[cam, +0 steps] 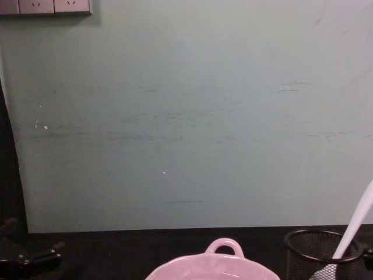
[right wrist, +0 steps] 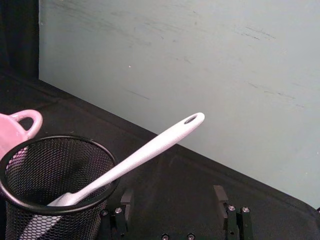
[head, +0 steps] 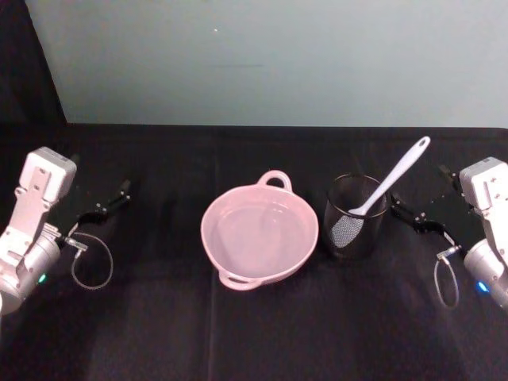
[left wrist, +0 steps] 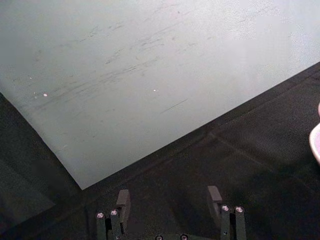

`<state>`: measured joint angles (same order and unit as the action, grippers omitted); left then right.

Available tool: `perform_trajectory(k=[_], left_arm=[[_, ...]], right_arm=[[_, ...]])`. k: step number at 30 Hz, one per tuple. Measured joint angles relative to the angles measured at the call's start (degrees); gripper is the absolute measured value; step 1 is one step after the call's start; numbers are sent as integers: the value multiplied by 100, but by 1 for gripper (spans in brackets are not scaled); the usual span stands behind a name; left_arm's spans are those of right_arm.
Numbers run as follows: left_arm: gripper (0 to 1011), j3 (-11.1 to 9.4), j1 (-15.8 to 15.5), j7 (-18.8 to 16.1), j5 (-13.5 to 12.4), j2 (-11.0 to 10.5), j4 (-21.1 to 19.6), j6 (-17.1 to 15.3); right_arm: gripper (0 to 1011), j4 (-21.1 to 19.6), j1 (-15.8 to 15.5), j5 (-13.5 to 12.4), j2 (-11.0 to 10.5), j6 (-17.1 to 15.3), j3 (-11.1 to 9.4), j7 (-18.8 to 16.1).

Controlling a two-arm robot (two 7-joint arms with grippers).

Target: Use the one hand to pick up the spoon and stir the clear water in the bowl.

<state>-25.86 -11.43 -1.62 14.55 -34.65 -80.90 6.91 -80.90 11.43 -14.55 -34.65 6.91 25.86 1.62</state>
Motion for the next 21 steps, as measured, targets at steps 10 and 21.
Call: perform_trajectory(k=[10, 21], left_arm=[[1011, 0, 0, 0, 0, 0, 0, 0], [1011, 0, 0, 0, 0, 0, 0, 0]], right_arm=[[1002, -125, -113, 21, -52, -33, -87, 28], [1002, -673, -678, -206, -227, -24, -559, 49]])
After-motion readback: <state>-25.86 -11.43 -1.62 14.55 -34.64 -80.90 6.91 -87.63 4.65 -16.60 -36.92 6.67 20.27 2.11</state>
